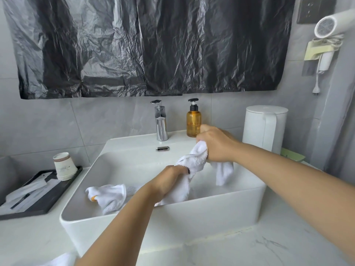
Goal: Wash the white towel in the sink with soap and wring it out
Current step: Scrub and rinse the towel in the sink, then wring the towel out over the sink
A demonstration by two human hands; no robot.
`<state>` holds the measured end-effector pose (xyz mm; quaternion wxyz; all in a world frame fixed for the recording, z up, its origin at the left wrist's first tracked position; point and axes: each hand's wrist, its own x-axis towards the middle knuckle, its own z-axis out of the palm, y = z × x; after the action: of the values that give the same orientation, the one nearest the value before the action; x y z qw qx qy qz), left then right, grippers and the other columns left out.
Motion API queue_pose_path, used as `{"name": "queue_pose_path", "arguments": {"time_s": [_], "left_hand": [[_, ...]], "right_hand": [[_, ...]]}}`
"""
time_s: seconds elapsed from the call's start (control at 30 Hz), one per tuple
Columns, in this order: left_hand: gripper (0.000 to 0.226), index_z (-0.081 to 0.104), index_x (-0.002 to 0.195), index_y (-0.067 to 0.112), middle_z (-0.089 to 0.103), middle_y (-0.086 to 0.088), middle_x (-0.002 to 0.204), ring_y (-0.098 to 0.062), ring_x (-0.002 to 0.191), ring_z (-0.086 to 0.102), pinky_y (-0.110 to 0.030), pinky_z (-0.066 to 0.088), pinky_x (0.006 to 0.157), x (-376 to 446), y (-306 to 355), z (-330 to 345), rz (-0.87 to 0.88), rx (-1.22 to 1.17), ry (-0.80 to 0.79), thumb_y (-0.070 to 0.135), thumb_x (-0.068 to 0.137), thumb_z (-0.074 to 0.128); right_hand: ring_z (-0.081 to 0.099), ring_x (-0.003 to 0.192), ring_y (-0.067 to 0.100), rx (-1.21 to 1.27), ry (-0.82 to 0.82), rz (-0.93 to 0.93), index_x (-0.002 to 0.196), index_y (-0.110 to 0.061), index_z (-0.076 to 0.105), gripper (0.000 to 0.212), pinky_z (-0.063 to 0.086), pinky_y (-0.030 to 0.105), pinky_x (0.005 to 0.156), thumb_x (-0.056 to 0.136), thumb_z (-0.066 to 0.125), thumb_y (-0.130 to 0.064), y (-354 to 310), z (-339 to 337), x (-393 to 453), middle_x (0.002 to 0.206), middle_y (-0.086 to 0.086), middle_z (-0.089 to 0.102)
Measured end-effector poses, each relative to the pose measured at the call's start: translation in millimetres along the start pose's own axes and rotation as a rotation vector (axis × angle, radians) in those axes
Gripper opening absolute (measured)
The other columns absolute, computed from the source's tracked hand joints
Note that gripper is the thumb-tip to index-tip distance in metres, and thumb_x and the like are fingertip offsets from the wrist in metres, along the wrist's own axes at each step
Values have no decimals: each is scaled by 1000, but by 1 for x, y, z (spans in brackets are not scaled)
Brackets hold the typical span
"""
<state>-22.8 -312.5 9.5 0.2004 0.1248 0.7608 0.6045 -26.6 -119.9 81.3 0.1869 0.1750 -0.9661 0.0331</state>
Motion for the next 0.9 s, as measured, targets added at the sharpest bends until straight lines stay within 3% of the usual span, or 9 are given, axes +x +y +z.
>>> {"name": "queue_pose_path", "arguments": {"time_s": [0.1, 0.2, 0.27, 0.33, 0.4, 0.5, 0.6, 0.73, 0.9], "left_hand": [[49, 71, 110, 22, 70, -12, 101, -38, 101, 68, -50, 48, 99, 5, -8, 2, -2, 113, -91, 38, 65, 81], [45, 75, 97, 21, 71, 2, 90, -20, 95, 68, -39, 49, 97, 2, -9, 3, 61, 200, -42, 41, 59, 91], [33, 75, 93, 15, 72, 5, 84, -14, 87, 67, -29, 52, 89, 1, -7, 2, 81, 137, 49, 28, 67, 91], [20, 74, 88, 13, 73, 0, 81, -15, 80, 65, -31, 51, 85, -5, -3, 3, 117, 88, 79, 21, 73, 85], [27, 74, 96, 14, 75, -5, 89, -20, 86, 67, -40, 48, 95, -9, 1, 2, 150, 17, 12, 25, 74, 84], [49, 64, 128, 18, 70, -4, 124, -22, 119, 64, -41, 44, 107, -9, 3, 1, 210, -78, -152, 20, 82, 80], [51, 67, 122, 17, 72, -6, 120, -21, 116, 66, -37, 46, 106, -12, 6, 3, 136, -155, -219, 18, 74, 82], [47, 71, 115, 16, 74, -7, 115, -20, 110, 69, -37, 51, 100, -13, 8, 3, 78, -139, -154, 13, 70, 84], [44, 72, 101, 14, 71, -7, 87, -24, 82, 68, -37, 53, 79, -13, 8, -3, 92, -150, -21, 15, 57, 80]], "right_hand": [[59, 87, 29, 212, -4, 30, 88, -3, 65, 18, 50, 39, 75, 70, 67, -7, -4, 8, 4, 100, 8, 58], [58, 88, 32, 345, -53, 133, 90, 8, 63, 15, 42, 34, 68, 78, 57, 1, -8, 15, 5, 93, 19, 65], [51, 78, 26, 493, -84, 235, 78, 4, 57, 6, 36, 33, 64, 80, 52, 1, -8, 14, 6, 82, 18, 59], [44, 73, 20, 686, -66, 356, 70, -10, 52, 15, 35, 30, 65, 81, 49, 0, -11, 9, 8, 75, 10, 49], [51, 72, 18, 888, 0, 480, 79, -11, 62, 21, 42, 27, 65, 84, 46, 2, -16, 7, 10, 79, 6, 56], [66, 88, 25, 1222, 84, 630, 96, -10, 73, 29, 53, 31, 81, 85, 49, 2, -30, 16, 15, 91, 8, 71], [68, 78, 21, 1478, 192, 772, 81, -14, 73, 32, 52, 26, 71, 85, 47, 5, -55, 27, 16, 77, 3, 72], [63, 72, 14, 1444, 186, 695, 77, -14, 69, 35, 48, 16, 62, 87, 41, 6, -73, 26, 15, 73, -1, 67], [59, 90, 11, 939, -258, 288, 100, -21, 58, 24, 49, 23, 77, 88, 54, -1, -51, -7, 6, 96, -3, 61]]}}
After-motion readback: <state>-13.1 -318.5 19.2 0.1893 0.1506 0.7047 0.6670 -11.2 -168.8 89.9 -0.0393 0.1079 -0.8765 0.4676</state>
